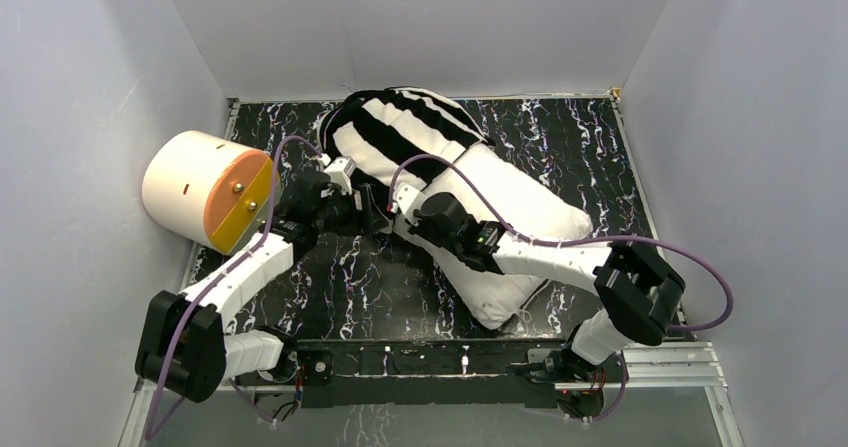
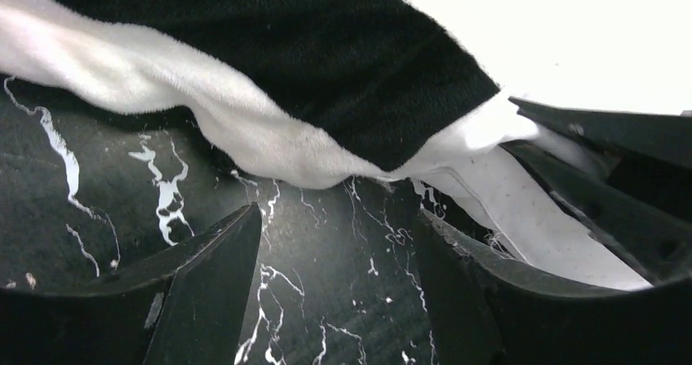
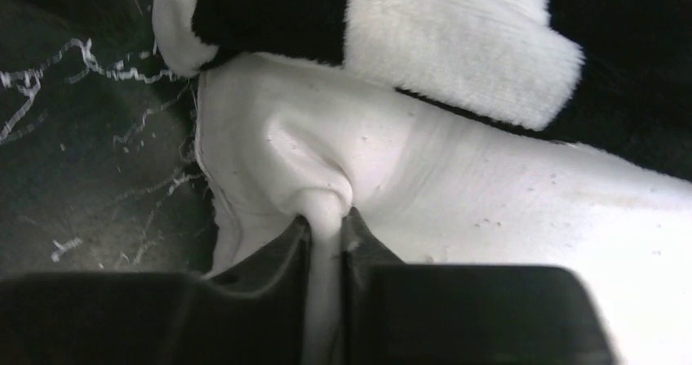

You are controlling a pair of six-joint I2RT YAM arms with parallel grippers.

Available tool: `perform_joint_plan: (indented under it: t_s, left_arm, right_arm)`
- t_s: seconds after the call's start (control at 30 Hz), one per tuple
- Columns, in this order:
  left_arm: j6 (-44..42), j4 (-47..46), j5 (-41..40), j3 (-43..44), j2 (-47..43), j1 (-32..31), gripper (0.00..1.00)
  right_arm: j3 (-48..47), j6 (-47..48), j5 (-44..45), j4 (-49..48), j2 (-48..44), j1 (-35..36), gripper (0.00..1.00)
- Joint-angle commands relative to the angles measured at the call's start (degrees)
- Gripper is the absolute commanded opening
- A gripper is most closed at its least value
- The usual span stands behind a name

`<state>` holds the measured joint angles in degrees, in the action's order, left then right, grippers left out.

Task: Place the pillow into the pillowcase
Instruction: Stuff the pillow into the pillowcase.

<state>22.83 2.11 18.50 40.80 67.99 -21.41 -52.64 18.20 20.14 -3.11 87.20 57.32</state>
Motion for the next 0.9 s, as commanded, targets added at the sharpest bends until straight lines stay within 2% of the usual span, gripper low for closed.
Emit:
perform_joint_plan:
  t_s: [0.0, 0.13, 0.23, 0.3, 0.37, 0.43, 0.47, 0.57, 0.67, 0.77, 0.87]
  left_arm:
    - [-2.7, -6.4, -0.2, 1.0, 4.1, -1.2, 0.68]
    - [-2.9, -8.4, -4.1, 2.8, 9.3, -2.0, 0.69]
    - [-3.6, -8.2, -5.9, 4.2, 11.8, -2.9, 0.62]
    - [-4.0, -6.7, -5.9, 5.0, 12.5, -3.4, 0.45]
    - [-4.1, -3.7, -6.0, 5.7, 11.5, -4.5, 0.21]
    - [-4.2, 0.1, -6.3, 6.1, 8.6, -6.1, 0.05]
    - [-3.9, 2.4, -5.7, 6.7, 6.7, -7.0, 0.0]
    - [-0.6, 6.6, -3.9, 8.2, 0.4, -11.8, 0.0]
    - [5.8, 2.5, -4.2, 2.2, -3.4, -16.4, 0.0]
    - [12.4, -3.9, -3.5, -6.1, -2.7, -16.8, 0.0]
    - [14.3, -6.4, -4.0, -9.1, -1.1, -16.9, 0.0]
  right_arm:
    - [-1.1, -2.0, 0.0, -9.9, 0.2, -1.7, 0.1]
    - [-0.1, -6.9, -4.2, -12.2, -0.4, -2.7, 0.04]
    - [0.2, -9.4, -5.0, -12.9, -0.2, -3.3, 0.03]
    - [0.7, -11.3, -5.2, -14.4, -0.1, -3.7, 0.01]
    - [1.5, -13.5, -5.2, -16.7, 0.0, -4.5, 0.0]
    - [2.1, -15.9, -5.6, -18.9, 0.4, -5.9, 0.0]
    - [2.1, -17.0, -5.8, -19.9, 0.7, -6.4, 0.0]
    - [1.6, -19.9, -5.5, -22.7, 1.9, -8.2, 0.0]
    - [0.9, -21.8, -5.1, -25.1, 2.9, -9.2, 0.0]
    - [1.2, -24.2, -4.9, -26.8, 3.5, -9.7, 0.0]
    - [1.8, -25.7, -4.9, -27.6, 3.5, -9.9, 0.0]
